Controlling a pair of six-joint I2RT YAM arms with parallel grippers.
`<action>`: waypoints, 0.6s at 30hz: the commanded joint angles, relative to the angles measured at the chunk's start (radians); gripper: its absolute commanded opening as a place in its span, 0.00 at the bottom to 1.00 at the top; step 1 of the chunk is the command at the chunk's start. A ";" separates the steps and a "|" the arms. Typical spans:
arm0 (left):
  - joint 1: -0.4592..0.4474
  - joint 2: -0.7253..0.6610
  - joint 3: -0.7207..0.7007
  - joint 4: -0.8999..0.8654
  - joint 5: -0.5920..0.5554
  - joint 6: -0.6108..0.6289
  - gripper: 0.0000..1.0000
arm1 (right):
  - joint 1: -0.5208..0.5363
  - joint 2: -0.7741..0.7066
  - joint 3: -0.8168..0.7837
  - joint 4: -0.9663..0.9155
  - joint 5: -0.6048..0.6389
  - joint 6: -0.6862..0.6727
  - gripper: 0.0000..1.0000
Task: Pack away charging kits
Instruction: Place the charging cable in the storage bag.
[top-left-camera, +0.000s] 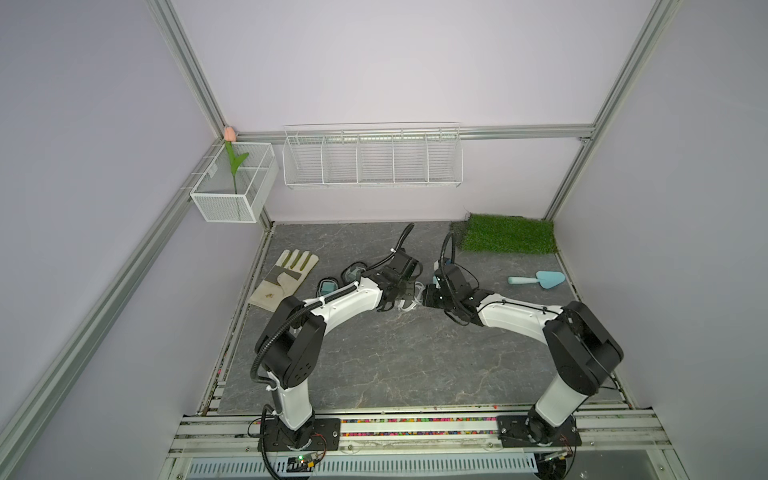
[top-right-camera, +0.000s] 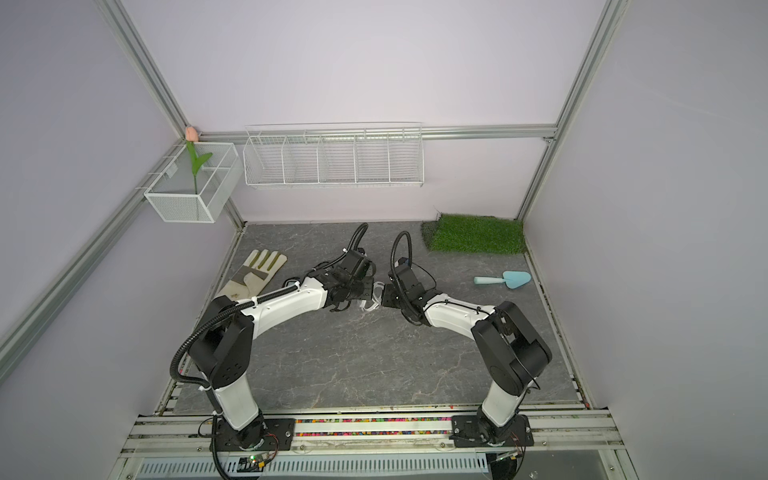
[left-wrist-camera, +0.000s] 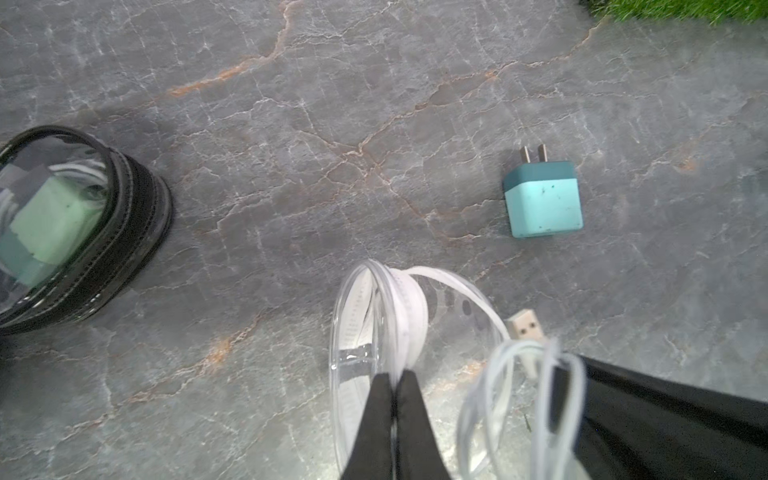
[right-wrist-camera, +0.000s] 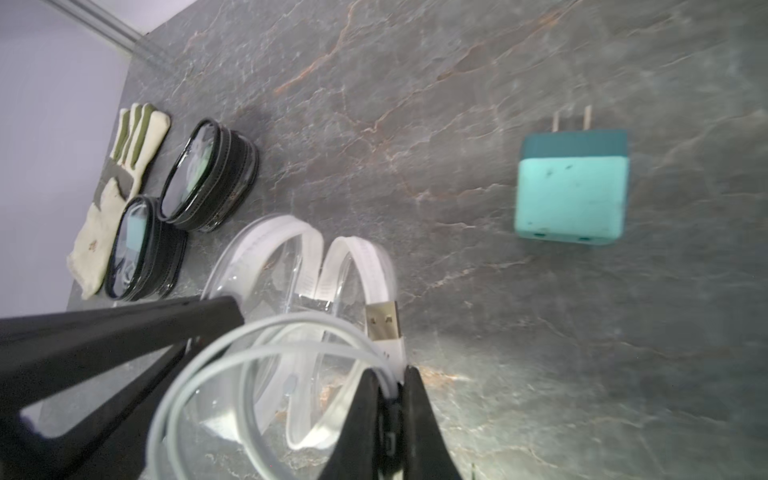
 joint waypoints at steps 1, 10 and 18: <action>0.000 -0.019 -0.020 0.042 0.029 -0.012 0.00 | 0.012 0.031 0.028 0.052 -0.060 -0.002 0.06; 0.001 -0.025 -0.040 0.104 0.133 -0.009 0.00 | 0.013 0.096 0.070 0.001 -0.027 -0.019 0.06; 0.045 -0.101 -0.143 0.186 0.240 -0.040 0.00 | -0.031 0.135 0.059 -0.012 0.010 -0.016 0.06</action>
